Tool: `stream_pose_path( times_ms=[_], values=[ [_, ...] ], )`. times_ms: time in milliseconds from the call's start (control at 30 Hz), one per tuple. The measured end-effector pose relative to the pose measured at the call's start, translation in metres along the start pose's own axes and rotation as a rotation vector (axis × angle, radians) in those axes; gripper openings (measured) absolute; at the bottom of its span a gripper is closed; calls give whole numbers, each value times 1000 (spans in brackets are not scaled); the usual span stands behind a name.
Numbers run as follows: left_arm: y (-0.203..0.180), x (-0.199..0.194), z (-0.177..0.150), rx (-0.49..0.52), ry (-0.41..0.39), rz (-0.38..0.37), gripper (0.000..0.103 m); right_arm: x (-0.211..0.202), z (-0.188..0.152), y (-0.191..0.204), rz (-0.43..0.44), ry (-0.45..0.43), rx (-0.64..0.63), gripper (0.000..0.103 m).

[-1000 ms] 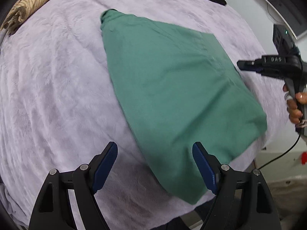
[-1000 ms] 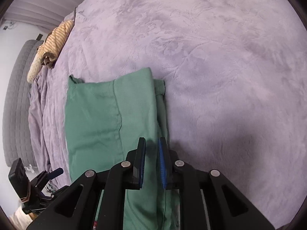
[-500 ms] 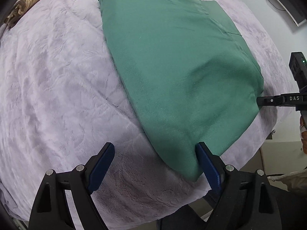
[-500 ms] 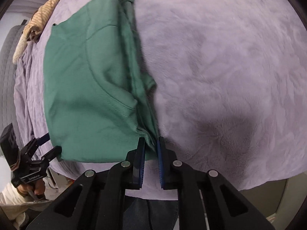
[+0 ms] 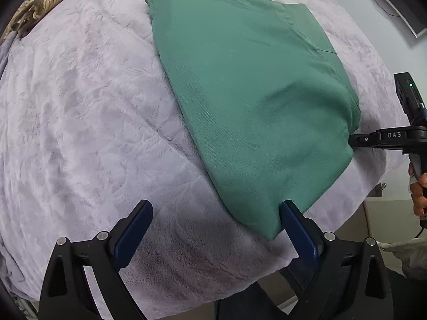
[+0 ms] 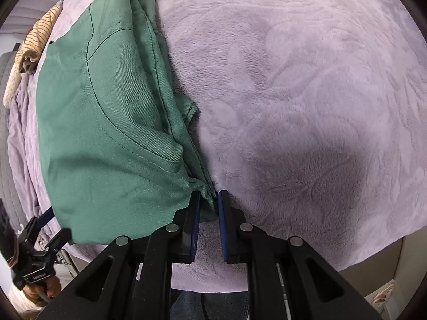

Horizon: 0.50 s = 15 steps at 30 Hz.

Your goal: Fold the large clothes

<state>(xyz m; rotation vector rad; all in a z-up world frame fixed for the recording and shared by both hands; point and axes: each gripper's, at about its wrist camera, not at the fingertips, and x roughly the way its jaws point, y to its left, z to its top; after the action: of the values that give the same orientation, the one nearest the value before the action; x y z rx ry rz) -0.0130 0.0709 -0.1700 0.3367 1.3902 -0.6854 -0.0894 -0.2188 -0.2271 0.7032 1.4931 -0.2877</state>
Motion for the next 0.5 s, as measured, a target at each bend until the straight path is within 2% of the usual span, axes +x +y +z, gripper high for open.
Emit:
stream_pose_path(
  times_ms=[133, 267, 400, 500],
  values=[
    [9, -13, -8, -15, -6, 5, 97, 2, -3, 10, -33, -7, 5, 12],
    [14, -18, -8, -64, -16, -22, 97, 1, -7, 26, -75, 2, -8, 12],
    [11, -1, -5, -85, -2, 2, 97, 1, -3, 42, -97, 24, -39, 12],
    [14, 6, -7, -148, 5, -13, 97, 1, 3, 47, -98, 55, -69, 13]
  ],
)
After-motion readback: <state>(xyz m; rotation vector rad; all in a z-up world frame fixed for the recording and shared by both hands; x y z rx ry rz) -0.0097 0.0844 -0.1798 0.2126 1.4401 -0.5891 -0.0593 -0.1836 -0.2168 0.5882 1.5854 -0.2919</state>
